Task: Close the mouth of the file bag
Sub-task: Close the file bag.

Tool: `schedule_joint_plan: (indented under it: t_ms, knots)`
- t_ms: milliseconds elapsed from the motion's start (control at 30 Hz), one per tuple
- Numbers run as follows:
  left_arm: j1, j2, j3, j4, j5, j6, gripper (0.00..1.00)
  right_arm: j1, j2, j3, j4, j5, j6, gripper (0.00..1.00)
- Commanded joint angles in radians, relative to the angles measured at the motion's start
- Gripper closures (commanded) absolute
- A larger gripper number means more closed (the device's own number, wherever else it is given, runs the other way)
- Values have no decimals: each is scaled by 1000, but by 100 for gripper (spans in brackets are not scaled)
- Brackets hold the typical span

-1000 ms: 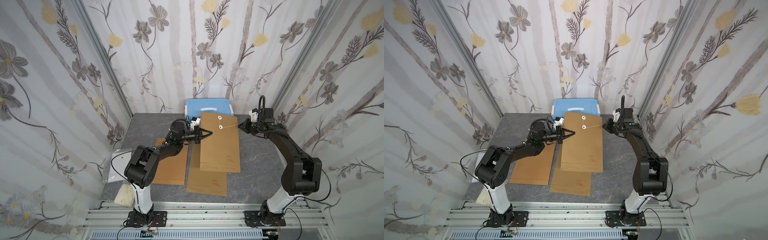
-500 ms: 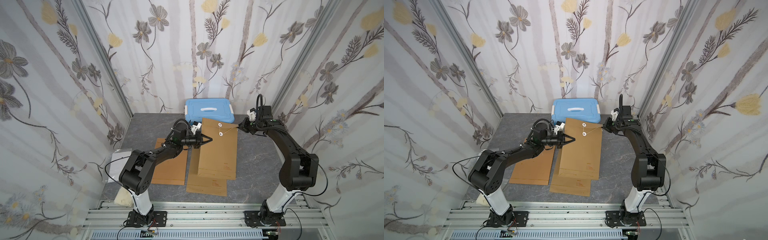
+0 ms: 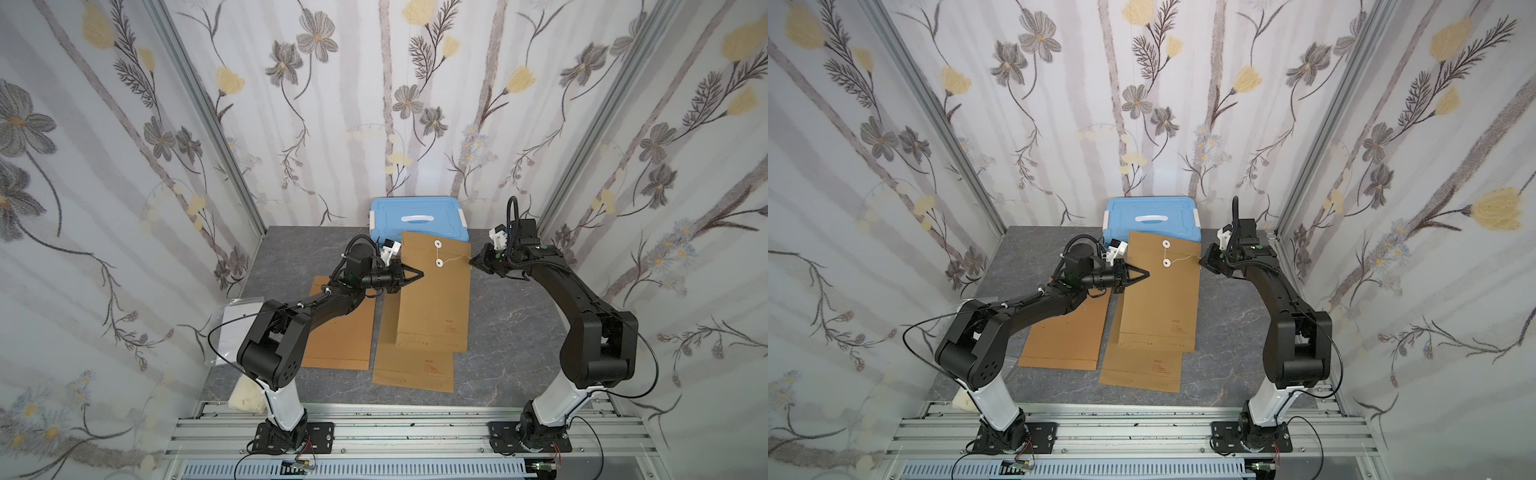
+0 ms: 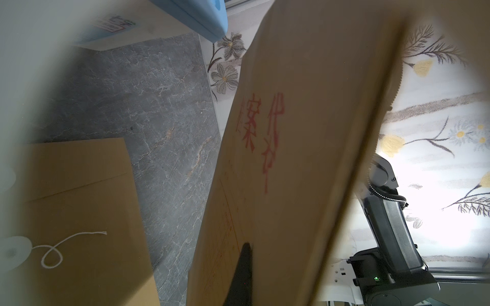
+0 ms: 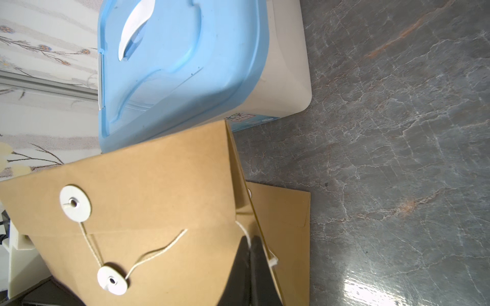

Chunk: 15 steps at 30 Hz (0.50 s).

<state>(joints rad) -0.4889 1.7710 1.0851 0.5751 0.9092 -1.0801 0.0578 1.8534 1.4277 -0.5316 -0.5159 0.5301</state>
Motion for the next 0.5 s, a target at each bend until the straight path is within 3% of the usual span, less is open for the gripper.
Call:
schedule_joint_plan:
  t_ms: [0, 300, 467]
  knots:
    - [-1, -6, -3, 11, 8, 11, 100, 0, -3, 12, 47, 6, 0, 100]
    - [9, -44, -22, -60, -38, 62, 100, 7, -28, 0, 43, 11, 3, 100]
    - [1, -17, 28, -97, 32, 62, 100, -3, 3, 29, 40, -15, -2, 100]
